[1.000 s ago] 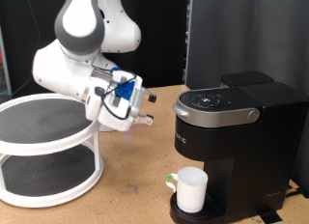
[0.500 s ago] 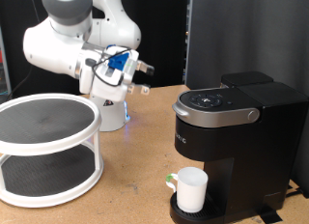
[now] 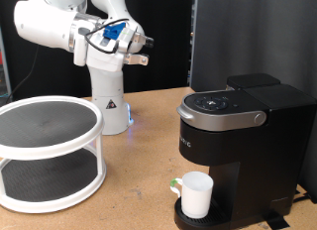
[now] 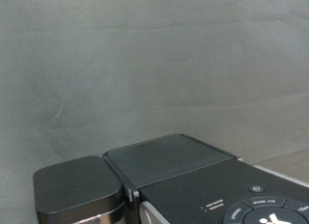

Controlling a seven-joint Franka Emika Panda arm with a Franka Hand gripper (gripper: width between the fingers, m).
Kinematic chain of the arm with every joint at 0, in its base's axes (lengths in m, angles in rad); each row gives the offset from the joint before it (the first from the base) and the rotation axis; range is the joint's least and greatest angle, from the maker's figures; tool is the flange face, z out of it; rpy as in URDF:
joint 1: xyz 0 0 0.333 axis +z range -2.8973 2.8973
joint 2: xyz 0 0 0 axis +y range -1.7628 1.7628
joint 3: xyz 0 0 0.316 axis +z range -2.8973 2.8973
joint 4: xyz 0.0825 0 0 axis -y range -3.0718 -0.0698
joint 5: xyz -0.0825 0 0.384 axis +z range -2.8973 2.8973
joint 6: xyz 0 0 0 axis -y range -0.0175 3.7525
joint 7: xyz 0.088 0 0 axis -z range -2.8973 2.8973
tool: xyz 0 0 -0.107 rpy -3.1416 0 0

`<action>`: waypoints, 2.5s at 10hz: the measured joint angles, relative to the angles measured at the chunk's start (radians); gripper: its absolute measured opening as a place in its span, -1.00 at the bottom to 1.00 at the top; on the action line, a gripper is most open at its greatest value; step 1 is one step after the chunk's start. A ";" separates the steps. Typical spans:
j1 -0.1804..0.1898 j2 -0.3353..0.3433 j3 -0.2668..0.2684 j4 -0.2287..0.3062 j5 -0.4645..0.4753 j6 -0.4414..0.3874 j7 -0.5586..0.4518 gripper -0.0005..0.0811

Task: Make a cup of coffee with the keurig machine

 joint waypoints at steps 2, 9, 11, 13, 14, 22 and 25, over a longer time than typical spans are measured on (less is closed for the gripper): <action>0.000 0.006 -0.001 -0.002 0.005 -0.009 -0.011 0.98; 0.026 0.007 0.084 -0.001 0.194 0.076 -0.056 0.98; 0.039 0.007 0.135 0.003 0.244 0.135 -0.064 0.98; 0.047 0.007 0.187 0.017 0.248 0.186 -0.069 0.98; 0.048 0.007 0.218 0.030 0.227 0.218 -0.070 0.98; 0.042 0.026 0.385 0.132 -0.272 0.359 -0.063 0.98; 0.041 0.024 0.457 0.190 -0.488 0.365 -0.047 0.98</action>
